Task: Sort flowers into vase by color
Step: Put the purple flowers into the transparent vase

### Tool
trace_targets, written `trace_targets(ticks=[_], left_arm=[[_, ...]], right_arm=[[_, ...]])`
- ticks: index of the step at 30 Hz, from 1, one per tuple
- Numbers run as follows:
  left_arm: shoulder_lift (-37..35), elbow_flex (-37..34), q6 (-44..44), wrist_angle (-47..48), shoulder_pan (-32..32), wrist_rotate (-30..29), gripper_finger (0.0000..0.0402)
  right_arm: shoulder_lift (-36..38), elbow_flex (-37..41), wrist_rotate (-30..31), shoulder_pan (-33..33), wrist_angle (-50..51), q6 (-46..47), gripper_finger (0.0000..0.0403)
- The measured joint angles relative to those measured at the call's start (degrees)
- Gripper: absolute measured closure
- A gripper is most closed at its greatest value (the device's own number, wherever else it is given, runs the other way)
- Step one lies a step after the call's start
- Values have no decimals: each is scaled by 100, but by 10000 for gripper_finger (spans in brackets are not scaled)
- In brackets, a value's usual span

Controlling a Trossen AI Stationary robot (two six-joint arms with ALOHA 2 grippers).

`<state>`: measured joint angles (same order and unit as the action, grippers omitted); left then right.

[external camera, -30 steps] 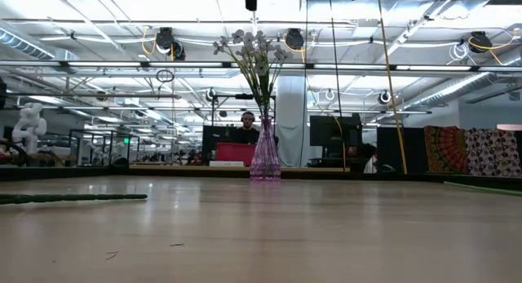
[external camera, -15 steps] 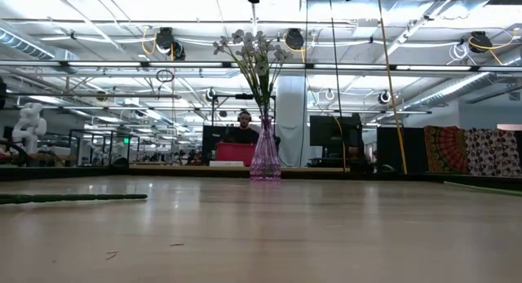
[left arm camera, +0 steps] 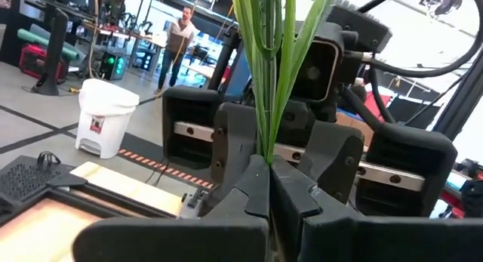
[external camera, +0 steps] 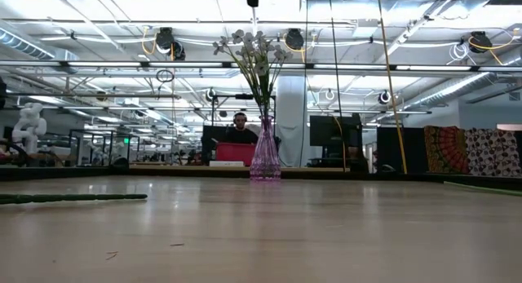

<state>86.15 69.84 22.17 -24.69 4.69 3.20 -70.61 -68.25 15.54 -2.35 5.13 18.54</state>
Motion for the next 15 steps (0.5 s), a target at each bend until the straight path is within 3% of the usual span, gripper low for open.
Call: trace_targets(ticks=[7,15], left_arm=[[-4,0,-2,62,2,-2,390],[-9,-2,-2,335,-9,0,334]], right_arm=[[0,0,98,-2,17,-214,388],[0,2,122,-2,352,-80,398]])
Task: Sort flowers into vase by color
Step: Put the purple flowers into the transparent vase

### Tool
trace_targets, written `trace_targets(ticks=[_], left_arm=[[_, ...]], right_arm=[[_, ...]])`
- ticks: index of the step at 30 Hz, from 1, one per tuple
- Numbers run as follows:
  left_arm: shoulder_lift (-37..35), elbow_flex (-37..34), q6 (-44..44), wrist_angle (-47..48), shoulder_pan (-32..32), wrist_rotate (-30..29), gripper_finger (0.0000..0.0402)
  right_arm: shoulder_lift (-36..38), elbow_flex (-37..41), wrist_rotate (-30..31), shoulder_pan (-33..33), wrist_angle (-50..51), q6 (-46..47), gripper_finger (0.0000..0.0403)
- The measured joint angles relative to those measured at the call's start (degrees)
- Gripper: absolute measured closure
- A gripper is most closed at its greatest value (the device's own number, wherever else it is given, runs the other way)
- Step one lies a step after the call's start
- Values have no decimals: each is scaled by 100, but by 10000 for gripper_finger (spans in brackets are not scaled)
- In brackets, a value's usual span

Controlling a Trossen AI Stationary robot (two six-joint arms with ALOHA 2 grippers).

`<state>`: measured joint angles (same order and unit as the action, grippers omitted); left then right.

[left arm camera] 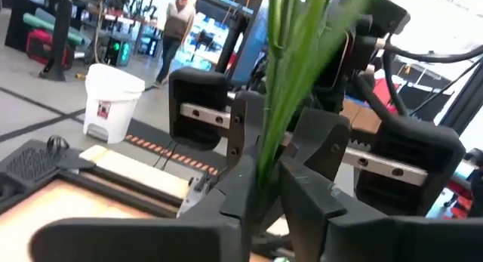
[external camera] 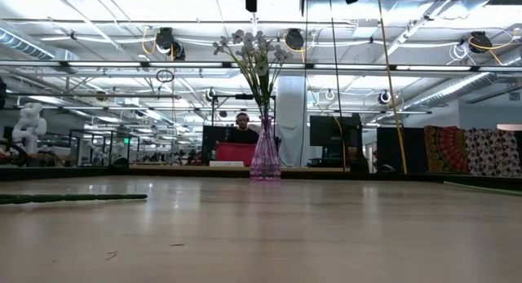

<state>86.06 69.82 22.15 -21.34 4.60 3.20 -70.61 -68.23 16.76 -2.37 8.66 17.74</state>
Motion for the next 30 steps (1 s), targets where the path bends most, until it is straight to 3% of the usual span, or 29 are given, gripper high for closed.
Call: trace_targets(ticks=[7,13,20,30], left_arm=[[-138,-7,0,354,31,201,280],[-504,-11,-159,982,27,563,263],[-815,-9,-615,2110,31,402,262],[-763,-9,-644,2723,31,323,262]], right_arm=[[181,0,69,-2,221,220,400],[842,-6,942,-312,787,505,401],[1188,-558,2196,-1521,1892,896,402],[272,-2336,3555,-3311,2802,1137,403]])
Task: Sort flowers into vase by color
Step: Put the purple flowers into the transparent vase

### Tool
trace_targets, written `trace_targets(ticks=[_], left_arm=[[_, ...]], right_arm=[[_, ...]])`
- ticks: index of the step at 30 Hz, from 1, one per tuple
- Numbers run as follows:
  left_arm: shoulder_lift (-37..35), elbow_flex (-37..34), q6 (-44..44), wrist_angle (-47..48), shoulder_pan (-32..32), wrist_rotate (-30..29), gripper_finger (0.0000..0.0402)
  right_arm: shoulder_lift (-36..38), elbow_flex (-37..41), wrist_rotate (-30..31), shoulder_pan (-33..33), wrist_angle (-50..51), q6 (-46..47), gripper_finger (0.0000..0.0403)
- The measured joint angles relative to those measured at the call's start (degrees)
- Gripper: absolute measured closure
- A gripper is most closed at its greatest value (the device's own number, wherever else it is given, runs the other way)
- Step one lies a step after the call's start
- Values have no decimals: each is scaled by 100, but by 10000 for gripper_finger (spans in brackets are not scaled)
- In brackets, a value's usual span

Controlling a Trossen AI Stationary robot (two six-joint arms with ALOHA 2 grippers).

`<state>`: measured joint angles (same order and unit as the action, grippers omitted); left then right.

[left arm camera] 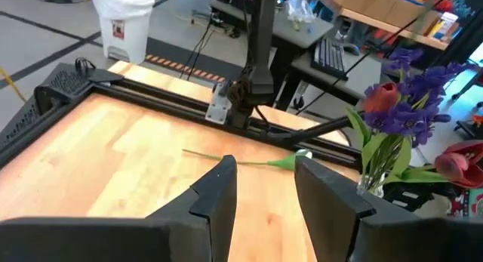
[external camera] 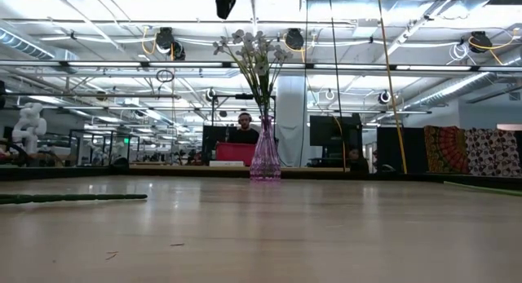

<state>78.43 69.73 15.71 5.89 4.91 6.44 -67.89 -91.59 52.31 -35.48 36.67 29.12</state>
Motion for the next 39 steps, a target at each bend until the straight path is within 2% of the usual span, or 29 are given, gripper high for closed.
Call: trace_targets(ticks=[5,14,21,25,32,39], left_arm=[[0,0,-3,323,0,0,262],[0,-464,186,302,-20,1,262],[2,-882,349,-237,-31,47,262],[2,-901,351,-254,-35,103,262],[2,-901,398,-252,-44,139,262],[2,-901,496,-247,-44,216,262]], right_arm=[[-629,-817,193,-620,686,596,403],[-1544,-1708,208,-1819,915,1300,403],[-2107,-1762,1090,-2740,1090,2339,402],[-2510,-1762,1204,-2942,1466,3110,402],[-3201,-1760,1187,-3092,2469,5113,402],[-3634,-1760,1190,-3312,3072,6673,402]])
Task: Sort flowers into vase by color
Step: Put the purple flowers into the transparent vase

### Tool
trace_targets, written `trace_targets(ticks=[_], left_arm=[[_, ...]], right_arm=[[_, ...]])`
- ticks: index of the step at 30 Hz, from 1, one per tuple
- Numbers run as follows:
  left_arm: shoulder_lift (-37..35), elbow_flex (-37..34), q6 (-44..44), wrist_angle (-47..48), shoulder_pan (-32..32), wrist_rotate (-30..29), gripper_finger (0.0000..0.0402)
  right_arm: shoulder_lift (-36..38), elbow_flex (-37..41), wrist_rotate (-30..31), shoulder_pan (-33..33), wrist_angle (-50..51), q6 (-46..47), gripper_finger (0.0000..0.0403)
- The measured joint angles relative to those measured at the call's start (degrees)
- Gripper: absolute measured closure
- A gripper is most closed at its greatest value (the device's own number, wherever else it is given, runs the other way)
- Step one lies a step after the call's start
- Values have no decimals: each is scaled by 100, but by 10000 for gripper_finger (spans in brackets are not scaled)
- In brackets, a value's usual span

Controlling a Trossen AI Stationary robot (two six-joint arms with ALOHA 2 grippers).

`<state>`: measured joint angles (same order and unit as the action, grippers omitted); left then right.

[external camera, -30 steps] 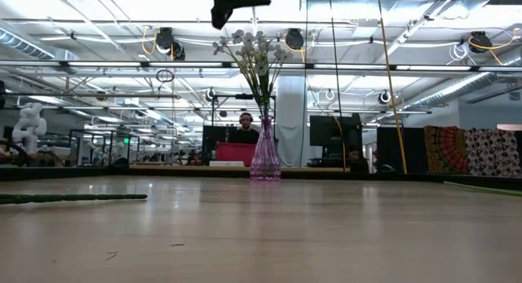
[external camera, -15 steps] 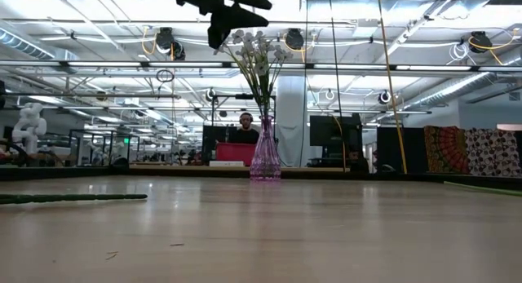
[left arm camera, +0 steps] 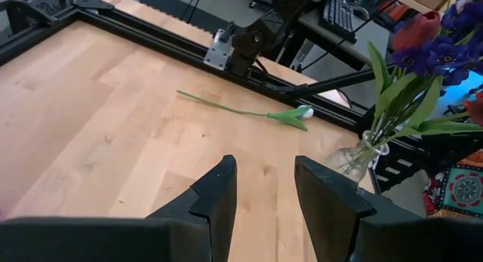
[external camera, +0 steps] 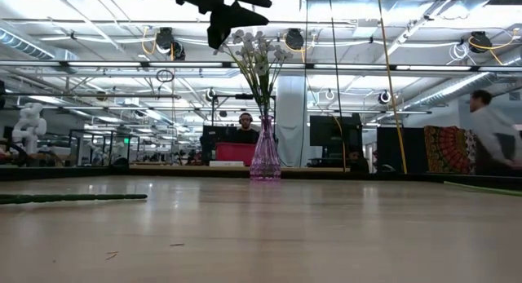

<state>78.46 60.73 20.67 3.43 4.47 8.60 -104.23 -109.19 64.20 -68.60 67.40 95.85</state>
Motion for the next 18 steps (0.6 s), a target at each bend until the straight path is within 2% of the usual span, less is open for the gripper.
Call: trace_targets(ticks=[4,10,15,18], left_arm=[[0,0,0,2,0,0,262],[0,0,2,4,0,0,262],[0,0,5,4,0,0,262],[0,0,7,4,0,0,262]], right_arm=[[-112,2,-83,-99,217,594,402],[-210,2,-875,-107,517,1213,402],[-306,2,-1213,-111,1047,1788,402],[-395,4,-1195,-117,1504,2056,402]])
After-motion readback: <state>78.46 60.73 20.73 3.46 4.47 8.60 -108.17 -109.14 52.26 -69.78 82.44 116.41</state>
